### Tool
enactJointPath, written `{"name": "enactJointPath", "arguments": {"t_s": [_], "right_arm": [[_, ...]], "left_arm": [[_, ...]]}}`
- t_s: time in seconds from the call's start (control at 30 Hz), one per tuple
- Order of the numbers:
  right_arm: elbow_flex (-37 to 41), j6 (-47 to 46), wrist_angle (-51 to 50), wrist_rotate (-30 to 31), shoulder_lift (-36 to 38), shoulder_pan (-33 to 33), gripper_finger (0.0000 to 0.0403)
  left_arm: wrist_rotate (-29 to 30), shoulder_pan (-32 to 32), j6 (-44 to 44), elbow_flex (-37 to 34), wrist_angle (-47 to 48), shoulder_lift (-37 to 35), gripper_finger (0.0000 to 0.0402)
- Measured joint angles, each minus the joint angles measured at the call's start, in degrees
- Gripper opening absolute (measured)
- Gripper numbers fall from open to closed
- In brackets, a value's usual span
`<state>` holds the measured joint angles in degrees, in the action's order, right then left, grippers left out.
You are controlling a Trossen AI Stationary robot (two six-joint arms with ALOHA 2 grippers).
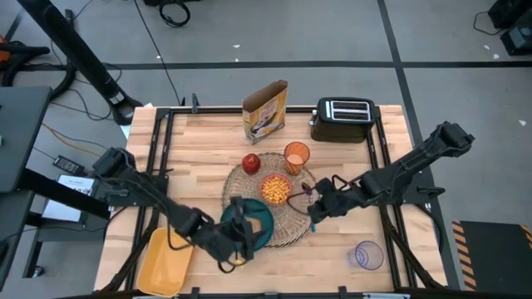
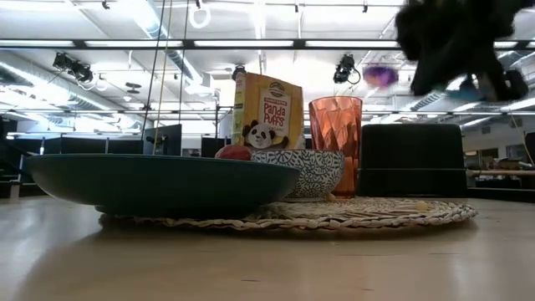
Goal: Arrange a breakfast setting
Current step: Put the blue spoon on the brown table mat
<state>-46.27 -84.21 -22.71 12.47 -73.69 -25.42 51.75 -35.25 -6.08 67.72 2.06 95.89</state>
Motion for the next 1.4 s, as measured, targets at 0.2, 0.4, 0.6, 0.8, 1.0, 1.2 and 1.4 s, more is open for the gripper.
{"name": "enactJointPath", "arguments": {"t_s": [0.2,0.4,0.6,0.8,1.0,1.2,1.4], "right_arm": [[12.58,-10.67,18.5,-1.85,-0.26,4.24,0.0012],[16.17,-14.85,20.14,-4.83,-0.47,7.63,0.0012],[16.3,-13.3,20.49,-11.29,-3.97,11.03,0.0012],[16.3,-11.44,25.99,-14.93,-9.14,13.48,0.0015],[16.28,-8.92,30.58,-17.37,-13.13,16.34,0.0013],[16.28,-8.37,33.58,-19.04,-15.31,17.56,0.0021],[16.28,-6.72,33.41,-18.54,-15.21,17.81,0.0025]], "left_arm": [[0.0,-1.45,-2.49,0.0,1.03,3.62,0.0286],[-0.84,-1.79,-3.0,0.0,0.91,4.29,0.0286],[-0.94,-1.55,-3.55,0.0,0.83,4.29,0.0286],[-1.01,-1.69,-4.25,0.0,0.8,4.29,0.0286],[-1.07,-1.98,-4.65,0.0,0.75,4.29,0.0286],[-1.1,-1.97,-5.08,0.0,0.78,4.29,0.0286],[-1.08,-1.97,-5.31,0.0,0.86,4.29,0.0286]]}}
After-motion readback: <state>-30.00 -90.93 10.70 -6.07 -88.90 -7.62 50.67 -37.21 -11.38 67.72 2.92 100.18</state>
